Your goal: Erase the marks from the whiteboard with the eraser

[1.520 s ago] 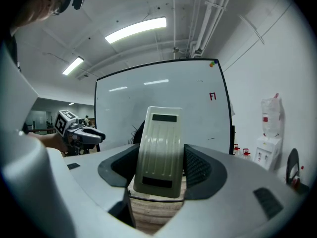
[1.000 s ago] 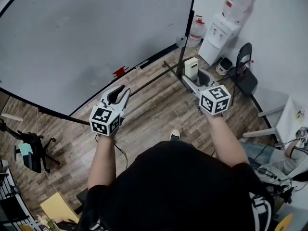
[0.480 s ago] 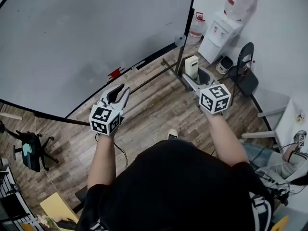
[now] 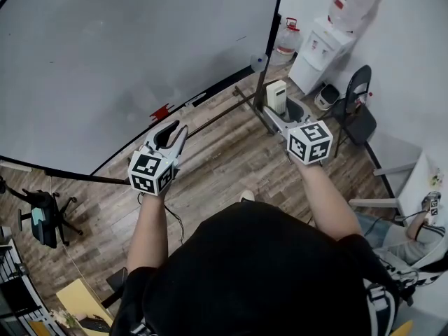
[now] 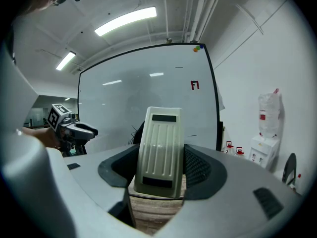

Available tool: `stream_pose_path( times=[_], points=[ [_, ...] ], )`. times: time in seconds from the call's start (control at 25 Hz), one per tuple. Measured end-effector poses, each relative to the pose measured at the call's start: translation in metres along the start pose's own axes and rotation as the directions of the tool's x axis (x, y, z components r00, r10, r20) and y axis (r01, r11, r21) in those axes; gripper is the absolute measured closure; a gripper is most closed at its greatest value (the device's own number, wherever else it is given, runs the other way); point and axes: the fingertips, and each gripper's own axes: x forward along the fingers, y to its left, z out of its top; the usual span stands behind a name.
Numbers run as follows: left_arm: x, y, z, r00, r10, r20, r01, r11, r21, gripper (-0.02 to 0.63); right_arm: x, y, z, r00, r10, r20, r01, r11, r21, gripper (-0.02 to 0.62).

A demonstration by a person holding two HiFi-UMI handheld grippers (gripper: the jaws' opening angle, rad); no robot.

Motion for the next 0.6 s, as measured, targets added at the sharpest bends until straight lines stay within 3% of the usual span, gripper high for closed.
stream_pose_path(
  times=[0.6],
  points=[
    [0.063, -0.013, 0.019, 0.999, 0.022, -0.033, -0.021, 1.0, 0.014, 0.52, 0.021, -0.072, -0.008, 0.999, 0.03, -0.044, -0.031, 0.999, -0.028, 0.337]
  ],
)
